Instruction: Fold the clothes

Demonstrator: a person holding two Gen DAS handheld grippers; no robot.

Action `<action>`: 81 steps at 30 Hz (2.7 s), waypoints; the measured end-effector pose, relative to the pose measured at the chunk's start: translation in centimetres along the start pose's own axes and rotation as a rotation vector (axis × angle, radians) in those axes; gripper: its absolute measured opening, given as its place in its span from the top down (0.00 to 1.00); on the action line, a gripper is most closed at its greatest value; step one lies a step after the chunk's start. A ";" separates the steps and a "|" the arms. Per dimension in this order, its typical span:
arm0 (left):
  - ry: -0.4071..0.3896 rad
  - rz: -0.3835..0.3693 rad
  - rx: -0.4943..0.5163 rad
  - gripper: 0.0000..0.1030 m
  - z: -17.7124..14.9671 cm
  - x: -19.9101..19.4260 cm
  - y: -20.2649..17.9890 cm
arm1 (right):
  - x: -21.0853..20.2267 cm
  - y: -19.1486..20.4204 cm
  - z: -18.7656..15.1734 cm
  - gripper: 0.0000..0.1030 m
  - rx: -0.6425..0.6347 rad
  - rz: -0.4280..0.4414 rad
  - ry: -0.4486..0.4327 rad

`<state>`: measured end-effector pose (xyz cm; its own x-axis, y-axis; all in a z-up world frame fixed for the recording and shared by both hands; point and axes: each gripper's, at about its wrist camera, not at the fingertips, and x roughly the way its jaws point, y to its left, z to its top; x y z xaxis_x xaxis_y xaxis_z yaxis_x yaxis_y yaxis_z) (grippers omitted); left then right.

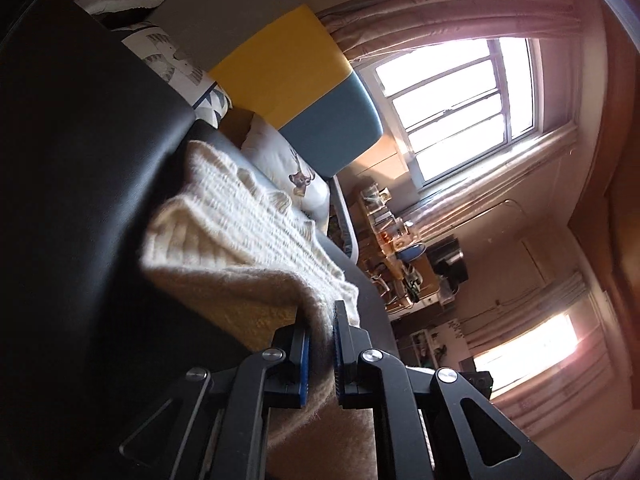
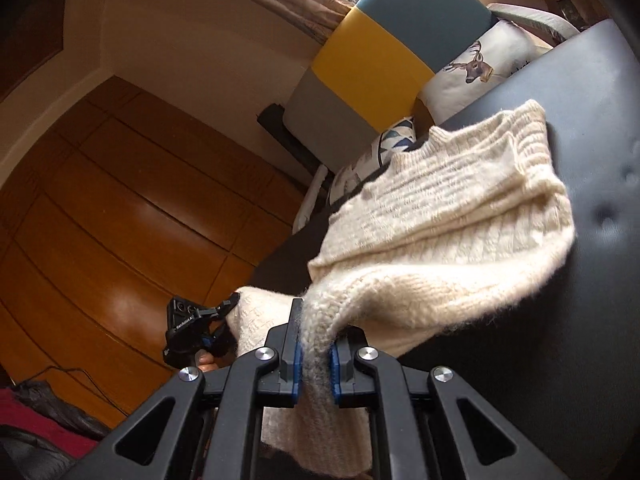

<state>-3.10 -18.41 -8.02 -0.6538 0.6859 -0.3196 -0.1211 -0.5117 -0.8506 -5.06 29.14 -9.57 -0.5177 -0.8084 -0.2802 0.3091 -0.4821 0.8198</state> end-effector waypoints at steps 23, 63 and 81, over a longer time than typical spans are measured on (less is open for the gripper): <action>0.052 0.083 -0.442 0.89 12.4 15.4 11.5 | 8.3 -15.7 13.6 0.54 0.451 -0.127 -0.006; 0.173 0.483 0.221 0.72 7.7 16.1 5.0 | 15.5 -6.9 11.1 0.21 -0.279 -0.708 0.306; 0.145 0.593 0.755 0.72 -5.2 5.3 -3.9 | 5.3 -0.5 0.2 0.21 -0.316 -0.669 0.292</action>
<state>-2.19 -10.13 -8.59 -0.6709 0.2407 -0.7014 -0.2819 -0.9576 -0.0590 -8.14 25.19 -11.37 -0.4564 -0.3485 -0.8187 0.2408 -0.9342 0.2634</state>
